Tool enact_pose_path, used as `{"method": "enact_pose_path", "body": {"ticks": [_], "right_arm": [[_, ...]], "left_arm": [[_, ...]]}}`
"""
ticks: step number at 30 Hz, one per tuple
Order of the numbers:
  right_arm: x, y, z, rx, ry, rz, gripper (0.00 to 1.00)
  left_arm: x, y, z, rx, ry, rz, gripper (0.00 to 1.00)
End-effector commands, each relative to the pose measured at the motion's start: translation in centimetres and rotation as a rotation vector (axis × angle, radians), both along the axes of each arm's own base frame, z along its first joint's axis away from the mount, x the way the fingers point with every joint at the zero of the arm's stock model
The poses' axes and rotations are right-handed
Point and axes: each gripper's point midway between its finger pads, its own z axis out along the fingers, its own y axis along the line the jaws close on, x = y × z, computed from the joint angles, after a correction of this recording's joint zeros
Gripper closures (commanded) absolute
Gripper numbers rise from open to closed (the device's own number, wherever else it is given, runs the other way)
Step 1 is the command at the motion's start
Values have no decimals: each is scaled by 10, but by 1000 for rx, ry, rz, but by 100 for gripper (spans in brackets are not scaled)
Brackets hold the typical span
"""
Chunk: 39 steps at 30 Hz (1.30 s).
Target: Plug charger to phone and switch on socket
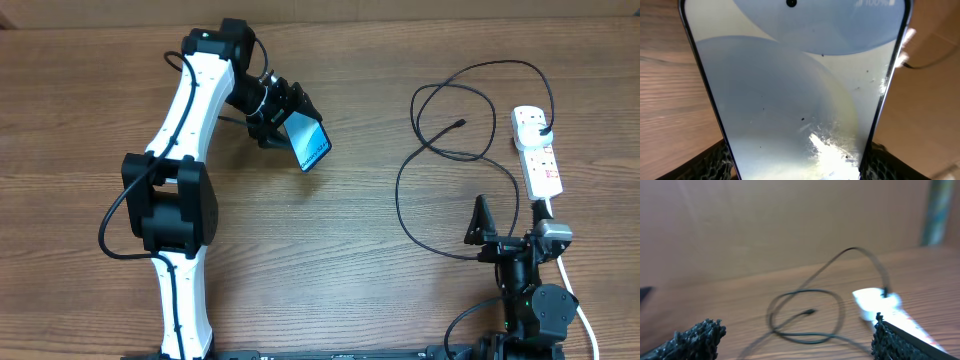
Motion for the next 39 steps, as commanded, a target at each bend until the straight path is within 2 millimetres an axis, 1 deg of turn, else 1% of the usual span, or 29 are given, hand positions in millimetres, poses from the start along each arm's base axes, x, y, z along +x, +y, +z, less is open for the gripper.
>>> {"method": "enact_pose_path", "body": {"ticks": [1,2,3,4,6,10,13,16,17,18,22,25,29,31,34,35,39], "right_arm": [[-1,29,0,310,6,165,0],[-4,41,1,445,25,235,0],[-6,51,2,526,46,295,0],[-11,66,2,618,86,378,0],[-17,80,2,687,131,462,0],[-16,78,1,673,125,447,0],[-14,73,1,570,93,423,0],[-15,76,5,540,85,444,0],[-17,78,8,536,81,457,0],[-17,78,13,533,74,461,0],[-21,78,45,515,38,466,0],[-20,78,58,482,60,459,0],[-15,77,80,407,117,446,0],[-8,74,97,380,155,429,0],[-1,71,116,402,225,401,0],[1,70,126,391,263,395,1],[5,65,144,422,388,344,0]], "left_arm": [[4,-15,31,-194,-33,-17,27],[3,-18,37,-229,-29,-17,27],[3,-19,38,-241,-29,-17,27],[4,-21,41,-256,-30,-17,27],[3,-24,46,-291,-30,-21,27],[3,-25,48,-306,-30,-21,27],[4,-25,48,-307,-42,-27,27],[4,-25,48,-308,-47,-31,27],[4,-25,48,-308,-47,-31,27],[4,-25,48,-308,-47,-31,27],[4,-26,48,-308,-48,-32,27],[4,-26,48,-309,-49,-32,27],[4,-26,48,-309,-50,-32,27],[4,-26,48,-309,-50,-32,27],[4,-26,48,-309,-49,-32,27],[4,-26,48,-309,-49,-32,27],[4,-26,48,-309,-50,-32,27]]}}
